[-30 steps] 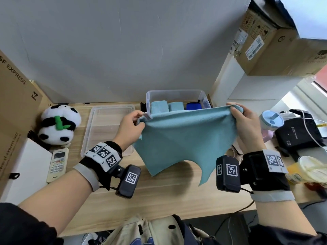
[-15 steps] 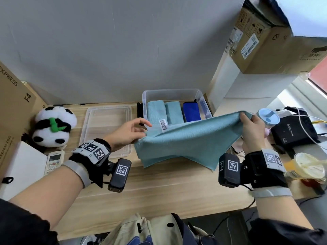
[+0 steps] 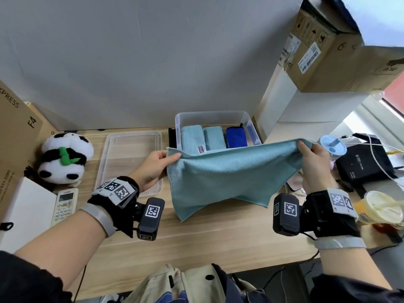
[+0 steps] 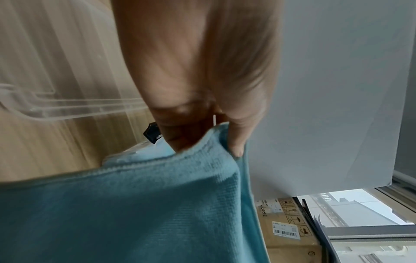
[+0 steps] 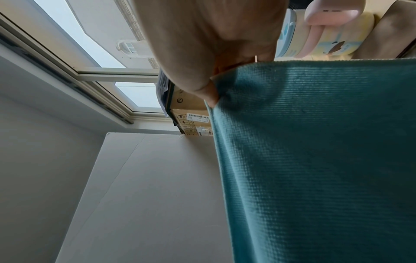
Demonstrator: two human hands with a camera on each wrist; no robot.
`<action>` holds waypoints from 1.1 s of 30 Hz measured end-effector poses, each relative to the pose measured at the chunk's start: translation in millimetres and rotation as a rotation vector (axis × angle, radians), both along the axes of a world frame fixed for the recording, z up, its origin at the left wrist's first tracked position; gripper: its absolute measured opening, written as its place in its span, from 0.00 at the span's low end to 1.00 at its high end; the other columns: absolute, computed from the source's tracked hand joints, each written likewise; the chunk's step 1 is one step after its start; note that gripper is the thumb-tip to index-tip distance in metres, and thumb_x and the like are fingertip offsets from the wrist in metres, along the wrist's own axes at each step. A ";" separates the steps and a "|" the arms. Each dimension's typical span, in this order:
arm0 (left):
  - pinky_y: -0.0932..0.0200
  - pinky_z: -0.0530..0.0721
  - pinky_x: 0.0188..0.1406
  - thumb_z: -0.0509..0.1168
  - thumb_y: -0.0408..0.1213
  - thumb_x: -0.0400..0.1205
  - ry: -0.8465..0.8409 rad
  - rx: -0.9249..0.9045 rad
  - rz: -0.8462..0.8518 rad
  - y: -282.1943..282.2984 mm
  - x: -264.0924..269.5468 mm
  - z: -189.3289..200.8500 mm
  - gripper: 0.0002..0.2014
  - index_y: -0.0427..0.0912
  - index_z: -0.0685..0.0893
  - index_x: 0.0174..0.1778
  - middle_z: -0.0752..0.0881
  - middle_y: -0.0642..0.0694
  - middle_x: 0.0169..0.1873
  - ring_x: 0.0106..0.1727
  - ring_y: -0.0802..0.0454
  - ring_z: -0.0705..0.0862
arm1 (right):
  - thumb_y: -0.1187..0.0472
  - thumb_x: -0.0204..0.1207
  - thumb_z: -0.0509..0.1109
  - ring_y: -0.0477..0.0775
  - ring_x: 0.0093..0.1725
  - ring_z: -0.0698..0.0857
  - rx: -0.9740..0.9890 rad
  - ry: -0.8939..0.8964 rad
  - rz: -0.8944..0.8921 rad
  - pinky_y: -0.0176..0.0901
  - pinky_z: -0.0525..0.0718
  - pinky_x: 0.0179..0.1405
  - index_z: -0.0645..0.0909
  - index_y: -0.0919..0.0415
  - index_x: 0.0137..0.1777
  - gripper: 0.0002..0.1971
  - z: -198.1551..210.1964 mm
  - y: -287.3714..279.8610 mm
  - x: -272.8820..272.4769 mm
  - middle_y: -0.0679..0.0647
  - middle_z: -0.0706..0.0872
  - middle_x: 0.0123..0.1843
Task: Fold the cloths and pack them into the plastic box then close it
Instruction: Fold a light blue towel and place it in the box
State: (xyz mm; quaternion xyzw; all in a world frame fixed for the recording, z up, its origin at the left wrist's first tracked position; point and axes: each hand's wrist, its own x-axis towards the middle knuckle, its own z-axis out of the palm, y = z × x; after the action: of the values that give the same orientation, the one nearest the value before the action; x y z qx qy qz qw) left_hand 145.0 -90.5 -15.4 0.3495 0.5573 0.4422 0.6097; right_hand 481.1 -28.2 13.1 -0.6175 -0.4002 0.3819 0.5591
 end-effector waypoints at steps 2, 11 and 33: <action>0.60 0.86 0.47 0.62 0.37 0.83 0.014 -0.004 0.084 3.3 -2.7 0.2 0.08 0.39 0.85 0.48 0.91 0.47 0.40 0.45 0.52 0.86 | 0.64 0.81 0.63 0.42 0.40 0.79 -0.010 -0.006 0.023 0.32 0.77 0.43 0.80 0.62 0.56 0.07 -2.3 1.7 0.6 0.49 0.81 0.39; 0.58 0.83 0.52 0.58 0.39 0.85 -0.158 0.200 0.198 26.3 -9.5 49.2 0.10 0.43 0.84 0.48 0.90 0.50 0.42 0.44 0.56 0.88 | 0.64 0.83 0.60 0.30 0.29 0.79 0.148 0.082 0.059 0.25 0.76 0.34 0.78 0.53 0.39 0.12 27.8 -2.7 -13.7 0.44 0.82 0.33; 0.65 0.78 0.34 0.59 0.37 0.85 0.428 -0.564 -0.478 -90.1 -9.5 -156.1 0.13 0.35 0.81 0.61 0.84 0.45 0.44 0.38 0.55 0.82 | 0.60 0.82 0.64 0.53 0.38 0.82 -1.049 -0.250 0.520 0.35 0.78 0.23 0.80 0.62 0.47 0.06 -175.1 -100.6 21.3 0.57 0.84 0.42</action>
State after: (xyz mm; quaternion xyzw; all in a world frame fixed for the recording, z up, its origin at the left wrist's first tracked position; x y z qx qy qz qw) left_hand 135.5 -180.6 -171.4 0.3723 0.6736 0.0364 0.6374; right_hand 502.4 -128.7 -162.1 -0.7333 -0.3590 0.5772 0.0165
